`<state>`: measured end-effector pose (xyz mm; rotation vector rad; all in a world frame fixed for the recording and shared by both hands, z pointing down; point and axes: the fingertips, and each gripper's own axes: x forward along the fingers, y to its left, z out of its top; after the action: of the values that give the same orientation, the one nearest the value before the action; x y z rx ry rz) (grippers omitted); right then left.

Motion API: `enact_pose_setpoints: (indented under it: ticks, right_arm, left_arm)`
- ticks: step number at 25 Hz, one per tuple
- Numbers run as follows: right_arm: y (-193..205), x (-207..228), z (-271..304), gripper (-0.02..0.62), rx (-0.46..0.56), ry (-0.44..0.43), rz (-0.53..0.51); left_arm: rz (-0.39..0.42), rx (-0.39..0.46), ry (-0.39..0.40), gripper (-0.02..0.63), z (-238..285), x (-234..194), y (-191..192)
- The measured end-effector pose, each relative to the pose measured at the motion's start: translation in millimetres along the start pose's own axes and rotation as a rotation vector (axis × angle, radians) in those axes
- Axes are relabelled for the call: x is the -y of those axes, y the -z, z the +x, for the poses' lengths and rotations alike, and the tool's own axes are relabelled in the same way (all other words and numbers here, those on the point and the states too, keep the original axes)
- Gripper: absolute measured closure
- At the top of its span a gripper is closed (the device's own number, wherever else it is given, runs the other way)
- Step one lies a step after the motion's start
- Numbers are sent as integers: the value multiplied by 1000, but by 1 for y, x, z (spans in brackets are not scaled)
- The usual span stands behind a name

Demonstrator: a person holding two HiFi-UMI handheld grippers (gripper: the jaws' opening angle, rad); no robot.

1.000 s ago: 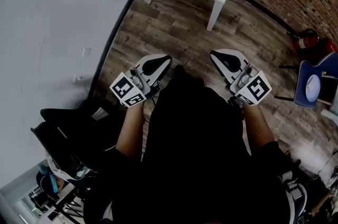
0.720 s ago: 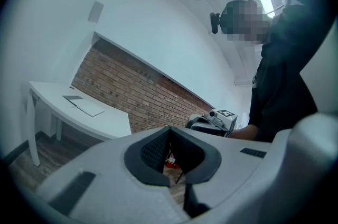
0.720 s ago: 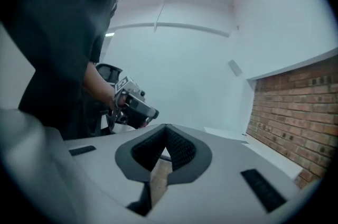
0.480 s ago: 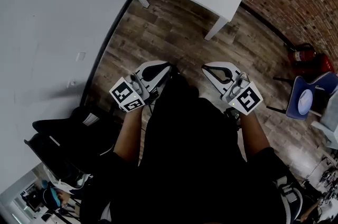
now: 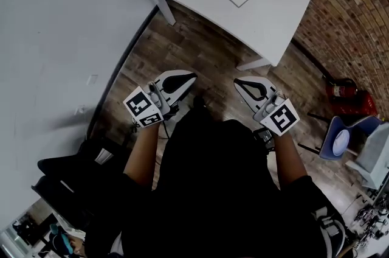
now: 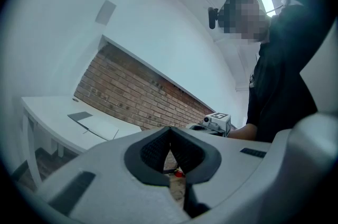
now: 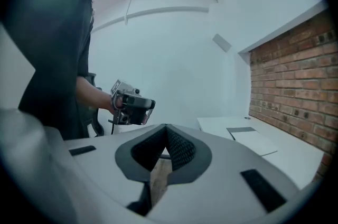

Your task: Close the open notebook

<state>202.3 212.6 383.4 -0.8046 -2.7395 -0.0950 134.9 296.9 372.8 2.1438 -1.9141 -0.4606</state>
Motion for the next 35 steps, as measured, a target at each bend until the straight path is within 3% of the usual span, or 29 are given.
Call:
enact_pose_setpoints:
  ticks: [6,9,17,24,31,35]
  right_arm:
    - [-36,38,32,589,121,-22,28]
    - [-34,59,39,589,102,-13,-24]
    - [-38,147,76,589,137,-48,74]
    - [-52,227,77,589,184,-12,124]
    - [-52,291,63,589,299,36,212]
    - [-51,312,58,589,351,88,253]
  left_arm:
    - [-10,10,24,591,6,-55,-24]
    - [-16,19,26,591,13,-74,-26]
    - [-10,-48,18,591,62,-135,-43]
    - [10,-65,23,591,125,-187,-82]
    - [45,-151,51,591,177,-225,-94]
    - [38,-215,106,591,199,-245,-94]
